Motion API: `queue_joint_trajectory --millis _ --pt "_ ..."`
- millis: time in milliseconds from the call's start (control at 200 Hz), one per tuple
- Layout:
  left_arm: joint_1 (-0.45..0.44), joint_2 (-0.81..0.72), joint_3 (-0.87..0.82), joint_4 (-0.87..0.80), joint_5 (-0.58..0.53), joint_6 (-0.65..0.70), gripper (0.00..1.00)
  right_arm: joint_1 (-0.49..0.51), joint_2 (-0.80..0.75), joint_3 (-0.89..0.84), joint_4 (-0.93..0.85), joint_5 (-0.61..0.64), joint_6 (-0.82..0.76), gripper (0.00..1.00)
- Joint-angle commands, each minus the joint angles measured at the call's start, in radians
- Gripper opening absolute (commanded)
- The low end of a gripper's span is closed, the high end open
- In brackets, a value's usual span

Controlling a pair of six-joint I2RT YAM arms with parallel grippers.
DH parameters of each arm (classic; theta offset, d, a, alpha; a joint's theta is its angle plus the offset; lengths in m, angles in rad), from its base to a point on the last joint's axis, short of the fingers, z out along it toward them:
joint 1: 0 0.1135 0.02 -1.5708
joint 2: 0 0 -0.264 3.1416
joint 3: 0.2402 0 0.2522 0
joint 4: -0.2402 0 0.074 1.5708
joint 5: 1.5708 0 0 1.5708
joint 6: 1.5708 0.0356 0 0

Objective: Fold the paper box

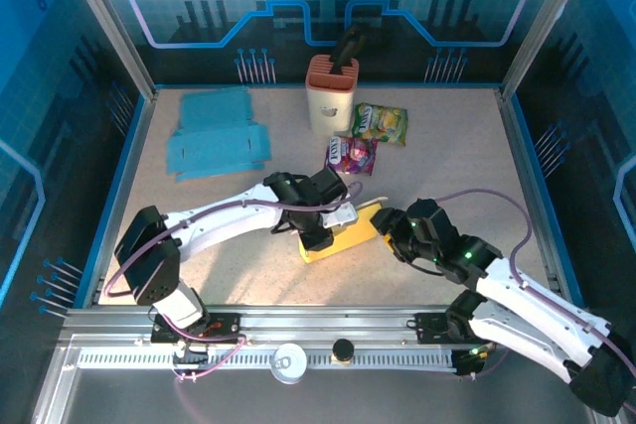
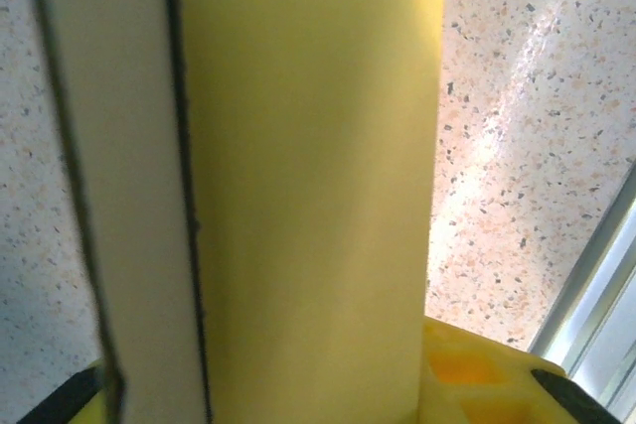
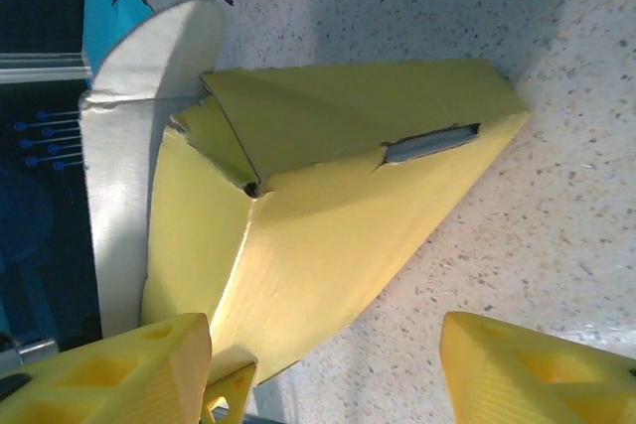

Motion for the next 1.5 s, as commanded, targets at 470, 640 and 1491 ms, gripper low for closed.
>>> queue_joint_trajectory --millis 470,640,1491 --pt "0.030 0.039 0.031 0.006 -0.018 0.093 0.43 0.010 0.201 0.036 0.137 0.075 0.090 0.45" --pt "0.028 0.026 0.028 0.035 -0.042 0.090 0.45 0.015 0.223 0.039 0.070 0.077 0.111 0.36" --pt "-0.022 0.040 0.051 0.085 -0.140 0.152 0.29 0.009 0.177 0.081 -0.022 0.090 0.049 0.27"
